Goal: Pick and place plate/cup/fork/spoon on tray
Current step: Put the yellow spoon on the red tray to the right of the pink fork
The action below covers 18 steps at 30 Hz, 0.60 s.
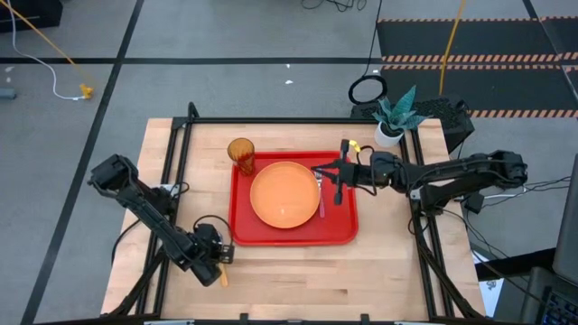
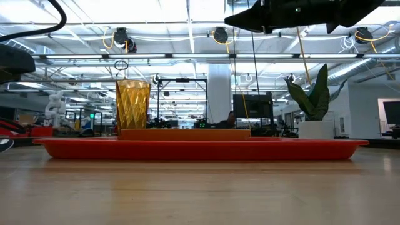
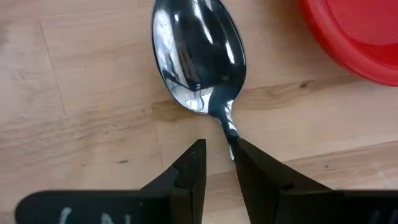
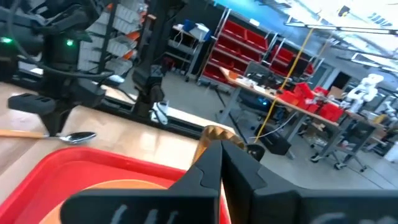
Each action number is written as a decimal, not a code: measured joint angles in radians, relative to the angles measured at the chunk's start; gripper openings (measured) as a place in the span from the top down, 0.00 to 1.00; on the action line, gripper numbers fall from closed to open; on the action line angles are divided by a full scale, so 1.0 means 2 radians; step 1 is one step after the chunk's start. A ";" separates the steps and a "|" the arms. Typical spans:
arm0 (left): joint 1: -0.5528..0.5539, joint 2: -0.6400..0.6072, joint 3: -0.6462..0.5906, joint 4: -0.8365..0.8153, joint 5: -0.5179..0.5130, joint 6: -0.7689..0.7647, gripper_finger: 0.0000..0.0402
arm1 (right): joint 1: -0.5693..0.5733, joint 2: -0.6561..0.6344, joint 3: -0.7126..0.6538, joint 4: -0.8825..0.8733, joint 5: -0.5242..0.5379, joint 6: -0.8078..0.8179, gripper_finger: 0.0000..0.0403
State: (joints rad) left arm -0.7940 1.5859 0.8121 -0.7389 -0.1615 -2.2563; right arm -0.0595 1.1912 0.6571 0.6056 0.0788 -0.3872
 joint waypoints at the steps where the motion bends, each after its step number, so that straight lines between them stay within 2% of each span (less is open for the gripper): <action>1: 0.000 -0.005 -0.001 -0.003 0.002 0.000 0.78 | -0.003 0.000 0.000 0.002 0.000 0.000 1.00; 6: 0.000 -0.021 -0.002 -0.007 0.006 -0.004 0.78 | -0.015 0.000 0.000 0.007 -0.002 -0.002 1.00; 18: 0.009 0.006 0.001 0.005 -0.021 -0.023 0.78 | -0.016 0.000 0.000 0.010 -0.016 -0.013 1.00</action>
State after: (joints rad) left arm -0.7754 1.5982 0.8135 -0.7297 -0.2037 -2.3027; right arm -0.0921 1.1912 0.6571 0.6258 0.0463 -0.4134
